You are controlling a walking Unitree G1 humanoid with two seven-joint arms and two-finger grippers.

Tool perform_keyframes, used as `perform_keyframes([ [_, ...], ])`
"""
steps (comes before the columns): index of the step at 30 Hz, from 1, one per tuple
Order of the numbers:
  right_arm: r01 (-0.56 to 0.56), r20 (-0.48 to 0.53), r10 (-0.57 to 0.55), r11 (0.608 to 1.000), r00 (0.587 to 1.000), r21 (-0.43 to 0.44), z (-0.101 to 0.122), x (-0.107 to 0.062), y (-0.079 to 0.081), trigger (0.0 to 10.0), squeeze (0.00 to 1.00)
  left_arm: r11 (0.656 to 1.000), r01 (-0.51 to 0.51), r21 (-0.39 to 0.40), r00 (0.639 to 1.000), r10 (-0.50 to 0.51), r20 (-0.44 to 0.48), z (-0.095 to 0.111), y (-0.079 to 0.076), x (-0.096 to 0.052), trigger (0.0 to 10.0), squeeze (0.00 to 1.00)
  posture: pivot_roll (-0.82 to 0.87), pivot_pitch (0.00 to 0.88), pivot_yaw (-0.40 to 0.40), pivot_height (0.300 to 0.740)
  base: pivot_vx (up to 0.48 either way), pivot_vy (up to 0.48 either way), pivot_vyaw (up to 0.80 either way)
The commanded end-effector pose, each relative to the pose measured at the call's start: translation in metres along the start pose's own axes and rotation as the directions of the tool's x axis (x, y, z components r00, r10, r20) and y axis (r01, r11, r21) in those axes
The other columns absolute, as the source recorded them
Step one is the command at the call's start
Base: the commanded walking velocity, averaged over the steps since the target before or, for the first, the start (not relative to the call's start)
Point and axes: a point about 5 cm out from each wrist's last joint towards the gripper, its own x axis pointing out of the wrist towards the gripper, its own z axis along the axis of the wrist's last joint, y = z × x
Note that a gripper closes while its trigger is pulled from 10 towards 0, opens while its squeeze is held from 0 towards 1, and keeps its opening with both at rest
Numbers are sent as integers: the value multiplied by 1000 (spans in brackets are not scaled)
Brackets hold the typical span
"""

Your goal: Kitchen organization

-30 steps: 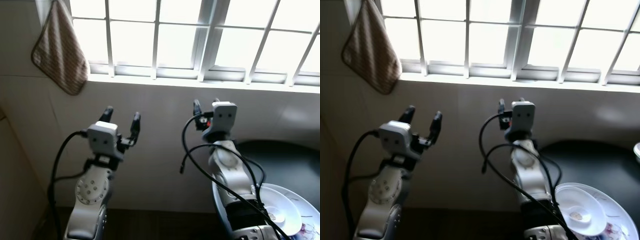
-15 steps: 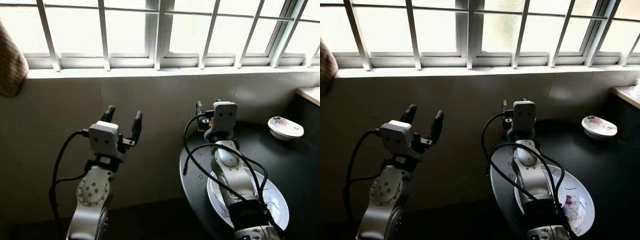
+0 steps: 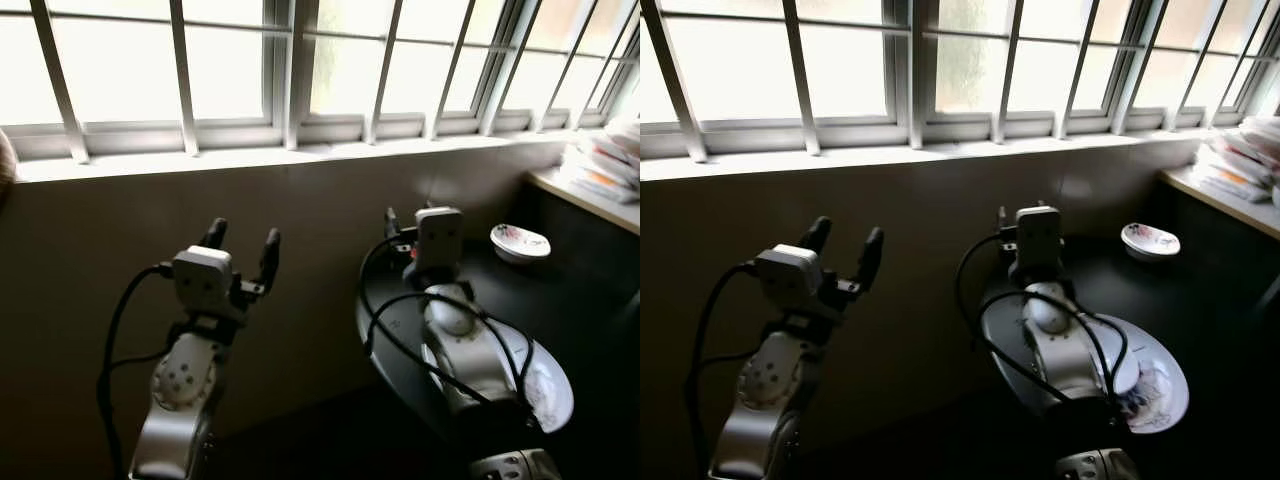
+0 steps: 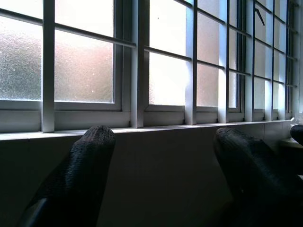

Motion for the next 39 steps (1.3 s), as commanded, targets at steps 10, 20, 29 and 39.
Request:
perform_keyframes([
  [10, -42, -188, 5, 980, 982, -193, -36, -21, -4, 10000, 0, 1000, 14, 1, 1000, -14, -26, -3, -3, -1, 10000, 0, 109, 0, -60, 740, 0, 0, 0],
  [20, -39, -221, -14, 971, 975, -238, -40, -28, -8, 10000, 0, 999, 35, -10, 998, -36, -50, -7, -6, -2, 10000, 0, 102, 0, -55, 740, 0, 0, -800],
  [29, -137, -207, 79, 949, 975, -282, -39, -28, 3, 10000, 0, 997, 64, 43, 995, -60, -86, -11, -8, -4, 10000, 0, 103, 0, -53, 740, 0, -53, -622],
  [39, -234, -262, 170, 943, 950, -238, -46, -28, 12, 10000, 0, 998, 50, 33, 995, -47, -86, -12, -7, -4, 10000, 0, 108, 0, -58, 740, 0, -288, 0],
])
